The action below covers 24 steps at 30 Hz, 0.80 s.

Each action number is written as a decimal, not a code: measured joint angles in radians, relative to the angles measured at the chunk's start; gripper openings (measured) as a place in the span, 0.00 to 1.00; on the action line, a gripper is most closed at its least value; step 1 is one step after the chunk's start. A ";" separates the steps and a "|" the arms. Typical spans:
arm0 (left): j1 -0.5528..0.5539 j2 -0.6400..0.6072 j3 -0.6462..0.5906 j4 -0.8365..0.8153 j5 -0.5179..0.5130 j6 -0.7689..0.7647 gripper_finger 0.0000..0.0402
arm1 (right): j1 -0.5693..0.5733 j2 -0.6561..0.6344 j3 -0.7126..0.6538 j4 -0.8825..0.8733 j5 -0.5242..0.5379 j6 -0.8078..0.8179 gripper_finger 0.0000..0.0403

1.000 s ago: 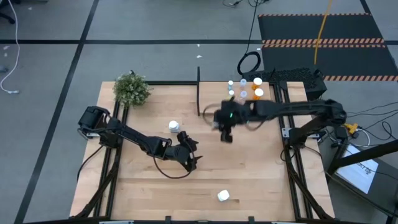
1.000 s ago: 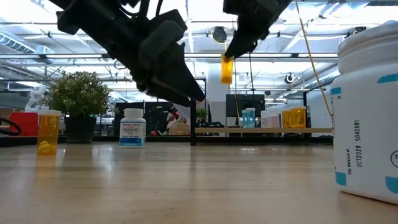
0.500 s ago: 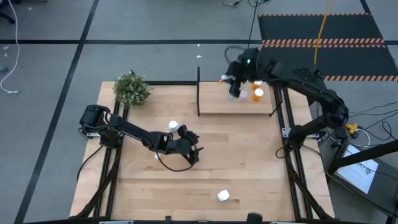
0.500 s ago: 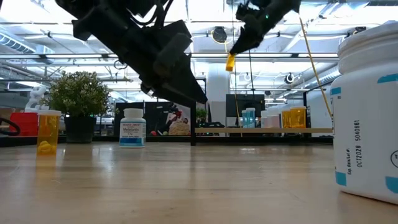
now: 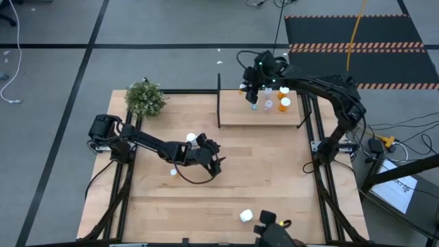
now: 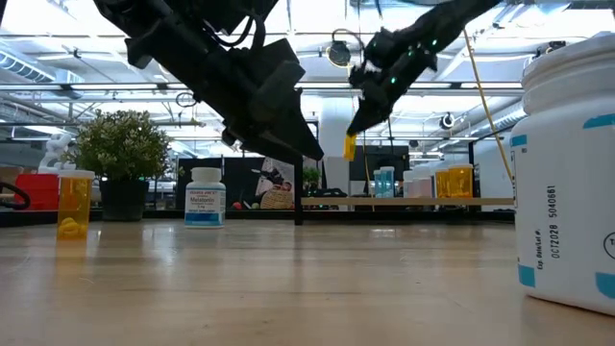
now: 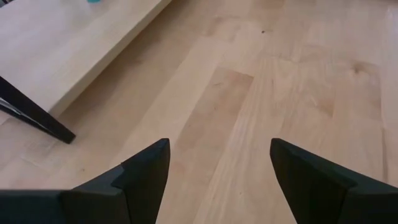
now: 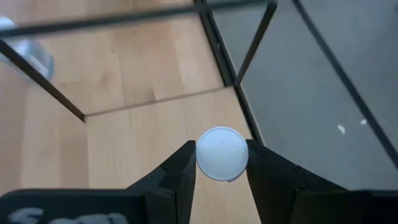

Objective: Pick and place medicine bottles onto shelf by color
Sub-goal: Put the right small orange pill bottle on the shelf

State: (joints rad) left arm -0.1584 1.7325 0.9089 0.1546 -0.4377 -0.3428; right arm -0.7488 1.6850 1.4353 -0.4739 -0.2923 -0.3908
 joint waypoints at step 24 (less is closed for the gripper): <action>-0.001 0.000 -0.001 -0.023 0.015 -0.002 0.69 | -0.037 0.117 -0.077 0.104 0.033 -0.045 0.31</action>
State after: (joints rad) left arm -0.1590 1.7325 0.9081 0.1319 -0.4230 -0.3450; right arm -0.7859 1.8015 1.3578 -0.3698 -0.2596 -0.4355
